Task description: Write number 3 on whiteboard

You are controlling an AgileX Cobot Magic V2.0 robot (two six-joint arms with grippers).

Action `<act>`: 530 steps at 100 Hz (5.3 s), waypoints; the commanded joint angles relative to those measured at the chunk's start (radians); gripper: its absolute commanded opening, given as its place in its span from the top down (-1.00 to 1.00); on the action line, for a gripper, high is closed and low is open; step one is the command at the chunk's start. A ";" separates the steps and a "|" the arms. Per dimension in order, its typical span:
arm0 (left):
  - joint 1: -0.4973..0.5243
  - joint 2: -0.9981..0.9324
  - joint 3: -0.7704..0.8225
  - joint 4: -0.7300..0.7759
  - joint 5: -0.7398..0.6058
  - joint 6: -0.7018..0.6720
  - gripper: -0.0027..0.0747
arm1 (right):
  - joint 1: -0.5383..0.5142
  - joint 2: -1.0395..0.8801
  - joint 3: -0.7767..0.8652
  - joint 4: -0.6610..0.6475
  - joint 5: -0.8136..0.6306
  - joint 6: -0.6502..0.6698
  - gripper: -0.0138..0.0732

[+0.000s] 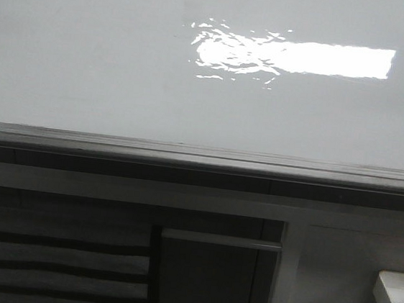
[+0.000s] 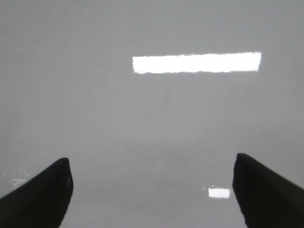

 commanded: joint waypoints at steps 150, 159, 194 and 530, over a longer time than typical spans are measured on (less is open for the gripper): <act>-0.057 0.507 -0.474 0.045 -0.135 0.002 0.63 | -0.006 0.018 -0.031 0.003 -0.081 -0.008 -0.74; -0.057 0.507 -0.474 0.045 -0.135 0.002 0.68 | -0.006 0.018 -0.031 0.003 -0.081 -0.008 -0.74; -0.057 0.507 -0.474 0.045 -0.136 0.002 0.78 | -0.006 0.018 -0.031 0.003 -0.081 -0.008 -0.74; -0.507 0.303 -0.474 -0.371 0.726 0.768 0.78 | 0.556 0.978 -0.711 0.785 0.664 -1.075 0.31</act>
